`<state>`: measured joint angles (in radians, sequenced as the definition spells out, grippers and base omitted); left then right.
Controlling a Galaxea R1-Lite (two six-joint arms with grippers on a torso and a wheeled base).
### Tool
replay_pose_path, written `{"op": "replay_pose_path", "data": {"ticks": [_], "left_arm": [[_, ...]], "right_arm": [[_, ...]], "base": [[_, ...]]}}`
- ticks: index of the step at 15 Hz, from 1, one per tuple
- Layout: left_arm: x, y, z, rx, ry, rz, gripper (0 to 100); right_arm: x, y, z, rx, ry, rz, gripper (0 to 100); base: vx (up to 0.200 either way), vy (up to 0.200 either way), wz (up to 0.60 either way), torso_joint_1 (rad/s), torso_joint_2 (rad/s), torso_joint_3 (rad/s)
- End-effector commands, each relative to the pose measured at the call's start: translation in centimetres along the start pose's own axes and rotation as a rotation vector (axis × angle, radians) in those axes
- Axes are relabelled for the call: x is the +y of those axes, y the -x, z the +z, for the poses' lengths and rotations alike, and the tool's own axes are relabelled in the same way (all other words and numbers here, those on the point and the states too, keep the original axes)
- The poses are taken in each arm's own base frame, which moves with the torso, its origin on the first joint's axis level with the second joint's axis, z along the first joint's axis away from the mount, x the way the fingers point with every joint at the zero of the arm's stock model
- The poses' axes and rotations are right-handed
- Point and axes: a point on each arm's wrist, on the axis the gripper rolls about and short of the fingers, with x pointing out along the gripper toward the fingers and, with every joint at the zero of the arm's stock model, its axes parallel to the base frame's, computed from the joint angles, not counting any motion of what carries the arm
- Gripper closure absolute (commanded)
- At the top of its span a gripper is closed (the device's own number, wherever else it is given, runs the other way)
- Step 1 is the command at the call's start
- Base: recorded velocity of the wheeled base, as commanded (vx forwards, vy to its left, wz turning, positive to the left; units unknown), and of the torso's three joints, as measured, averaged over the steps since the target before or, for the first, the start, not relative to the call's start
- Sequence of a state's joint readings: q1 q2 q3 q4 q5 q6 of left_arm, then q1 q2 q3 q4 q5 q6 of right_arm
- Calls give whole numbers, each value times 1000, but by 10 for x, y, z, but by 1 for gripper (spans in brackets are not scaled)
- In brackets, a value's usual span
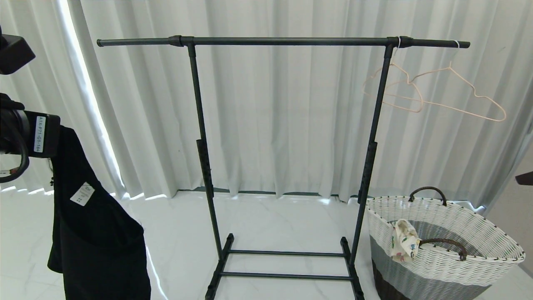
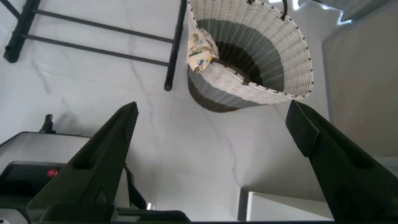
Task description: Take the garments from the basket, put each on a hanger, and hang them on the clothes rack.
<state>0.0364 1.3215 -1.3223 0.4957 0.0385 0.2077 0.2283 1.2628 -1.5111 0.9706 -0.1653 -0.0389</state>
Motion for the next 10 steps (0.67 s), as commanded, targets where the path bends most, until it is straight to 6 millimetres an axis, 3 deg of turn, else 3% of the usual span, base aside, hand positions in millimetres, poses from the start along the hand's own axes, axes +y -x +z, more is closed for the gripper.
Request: {"op": "replay_pose_path", "data": {"ticks": [1, 10], "left_arm": [[0, 2, 0, -5, -1, 1, 100], [0, 4, -3, -2, 1, 2, 100]], "right_arm": [[0, -1, 0, 2, 1, 0, 0], [0, 0, 2, -15, 5, -1, 0]], "base": [[0, 0, 0, 56, -144, -124], [0, 0, 0, 155, -426, -271]]}}
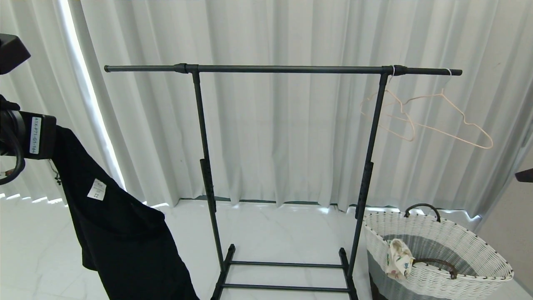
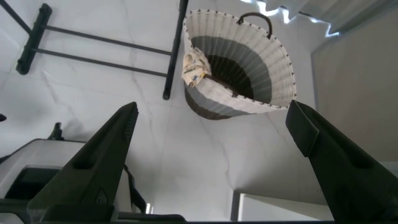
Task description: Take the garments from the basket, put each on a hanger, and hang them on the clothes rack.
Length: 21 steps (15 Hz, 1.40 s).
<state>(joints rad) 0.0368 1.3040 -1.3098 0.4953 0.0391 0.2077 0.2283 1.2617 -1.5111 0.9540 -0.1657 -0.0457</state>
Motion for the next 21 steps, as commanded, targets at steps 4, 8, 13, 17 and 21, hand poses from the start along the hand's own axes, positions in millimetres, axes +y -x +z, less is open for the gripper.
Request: {"op": "replay_pose_path", "data": {"ticks": [4, 8, 13, 17, 21], "left_arm": [[-1, 1, -8, 29, 1, 34, 100], [-1, -1, -8, 29, 1, 35, 100], [-1, -1, -10, 34, -4, 34, 100], [-1, 0, -9, 30, -2, 34, 100], [-1, 0, -9, 30, -1, 32, 100]], "right_arm": [[0, -1, 0, 2, 1, 0, 0], [0, -2, 0, 7, 2, 1, 0], [0, -2, 2, -17, 11, -1, 0], [1, -18, 9, -131, -14, 49, 0], [2, -21, 4, -118, -13, 51, 0]], "base": [[0, 0, 0, 203, -476, -280], [0, 0, 0, 221, -497, -283], [0, 0, 0, 236, -526, -286], [0, 0, 0, 257, -553, -304], [0, 0, 0, 73, -157, -80]]}}
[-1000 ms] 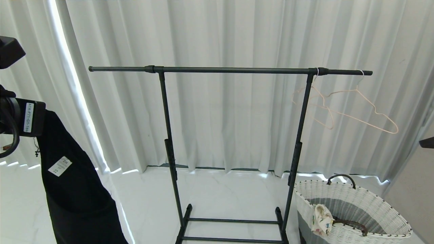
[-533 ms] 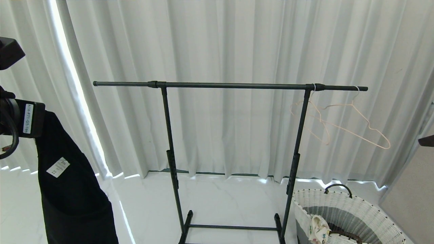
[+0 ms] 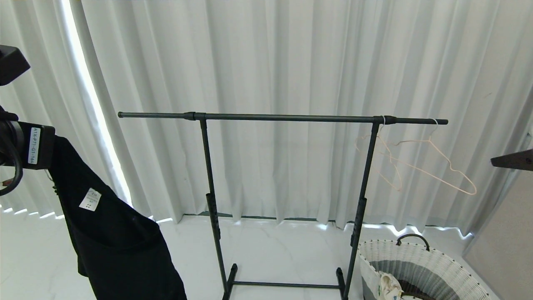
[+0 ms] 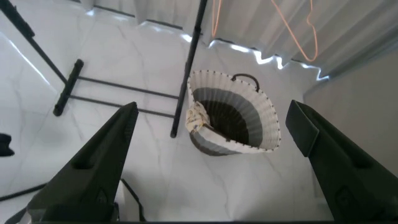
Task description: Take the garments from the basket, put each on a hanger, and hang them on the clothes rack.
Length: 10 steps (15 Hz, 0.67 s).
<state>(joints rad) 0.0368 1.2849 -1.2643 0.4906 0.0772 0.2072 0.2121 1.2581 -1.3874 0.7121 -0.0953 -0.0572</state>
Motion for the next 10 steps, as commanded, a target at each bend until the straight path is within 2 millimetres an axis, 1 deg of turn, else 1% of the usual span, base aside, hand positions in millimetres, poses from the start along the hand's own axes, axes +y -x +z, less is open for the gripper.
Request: {"op": "replay_pose_path", "data": {"ticks": [1, 3, 6, 10], "left_arm": [[0, 0, 0, 2, 0, -3, 100], [-1, 1, 0, -6, -2, -16, 100], [-2, 5, 0, -24, -3, -53, 100], [-1, 7, 0, -29, -4, -52, 100]], "right_arm": [[0, 0, -3, 6, 1, 0, 0], [0, 1, -4, 8, 3, 0, 0], [0, 3, -5, 5, 4, 1, 0], [0, 2, -5, 6, 4, 1, 0]], "base": [[0, 0, 0, 0, 0, 0], [0, 0, 0, 0, 0, 0], [200, -200, 0, 1, 1, 2], [200, -200, 0, 5, -6, -1]]}}
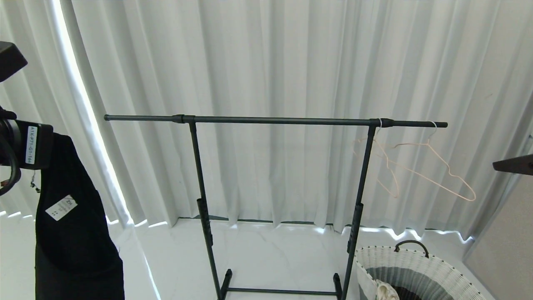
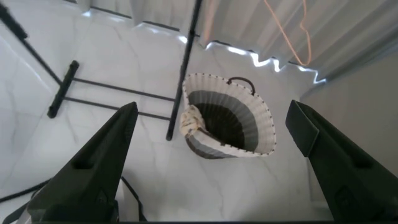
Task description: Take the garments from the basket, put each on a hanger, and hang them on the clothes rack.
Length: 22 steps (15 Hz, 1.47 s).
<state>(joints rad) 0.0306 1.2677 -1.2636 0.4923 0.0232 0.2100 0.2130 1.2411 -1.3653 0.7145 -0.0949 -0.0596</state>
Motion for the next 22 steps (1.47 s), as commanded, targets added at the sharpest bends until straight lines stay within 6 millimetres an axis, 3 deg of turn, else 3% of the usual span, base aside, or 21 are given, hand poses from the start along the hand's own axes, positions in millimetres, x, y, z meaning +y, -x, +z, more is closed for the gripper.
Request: {"op": "replay_pose_path", "data": {"ticks": [1, 5, 8, 22], "left_arm": [[0, 1, 0, -2, 0, 0, 100], [0, 0, 0, -3, 0, -12, 100], [0, 0, 0, -4, 1, -12, 100], [0, 1, 1, -19, -1, -10, 100]], "right_arm": [[0, 0, 0, -1, 0, 0, 0], [0, -1, 1, 0, 3, 3, 0], [0, -1, 1, -1, 3, 3, 0], [0, 0, 0, -1, 3, 3, 0]], "base": [[200, -200, 0, 17, 2, -7], [200, -200, 0, 6, 5, 0], [200, 0, 0, 4, 2, -1], [0, 0, 0, 0, 0, 0]]}}
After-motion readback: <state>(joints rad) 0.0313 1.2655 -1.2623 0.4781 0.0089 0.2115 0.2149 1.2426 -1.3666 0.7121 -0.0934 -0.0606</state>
